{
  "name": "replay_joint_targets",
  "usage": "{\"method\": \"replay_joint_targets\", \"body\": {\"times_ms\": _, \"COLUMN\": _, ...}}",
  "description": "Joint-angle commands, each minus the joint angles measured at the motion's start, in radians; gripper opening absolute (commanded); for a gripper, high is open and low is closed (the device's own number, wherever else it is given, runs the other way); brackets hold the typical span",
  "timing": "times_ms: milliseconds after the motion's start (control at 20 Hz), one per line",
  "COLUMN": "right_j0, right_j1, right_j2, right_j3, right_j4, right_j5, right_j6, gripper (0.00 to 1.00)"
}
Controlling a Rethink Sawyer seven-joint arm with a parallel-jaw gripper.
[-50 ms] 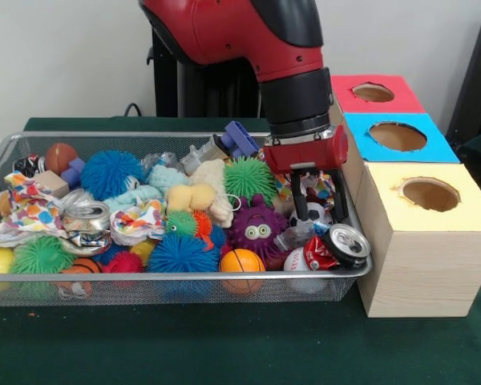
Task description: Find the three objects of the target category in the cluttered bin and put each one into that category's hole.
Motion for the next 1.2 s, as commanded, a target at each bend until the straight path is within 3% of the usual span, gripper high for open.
{"method": "replay_joint_targets", "body": {"times_ms": 50, "right_j0": 0.065, "right_j1": 0.031, "right_j2": -0.099, "right_j3": -0.091, "right_j4": 0.147, "right_j5": -0.01, "right_j6": 0.257, "gripper": 1.0}}
{"method": "replay_joint_targets", "body": {"times_ms": 450, "right_j0": 0.102, "right_j1": 0.014, "right_j2": -0.127, "right_j3": -0.071, "right_j4": 0.221, "right_j5": -0.027, "right_j6": 0.272, "gripper": 1.0}}
{"method": "replay_joint_targets", "body": {"times_ms": 700, "right_j0": 0.191, "right_j1": -0.033, "right_j2": -0.201, "right_j3": -0.042, "right_j4": 0.424, "right_j5": 0.014, "right_j6": 0.333, "gripper": 1.0}}
{"method": "replay_joint_targets", "body": {"times_ms": 1200, "right_j0": 0.311, "right_j1": -0.157, "right_j2": -0.313, "right_j3": 0.003, "right_j4": 0.625, "right_j5": 0.167, "right_j6": 0.297, "gripper": 1.0}}
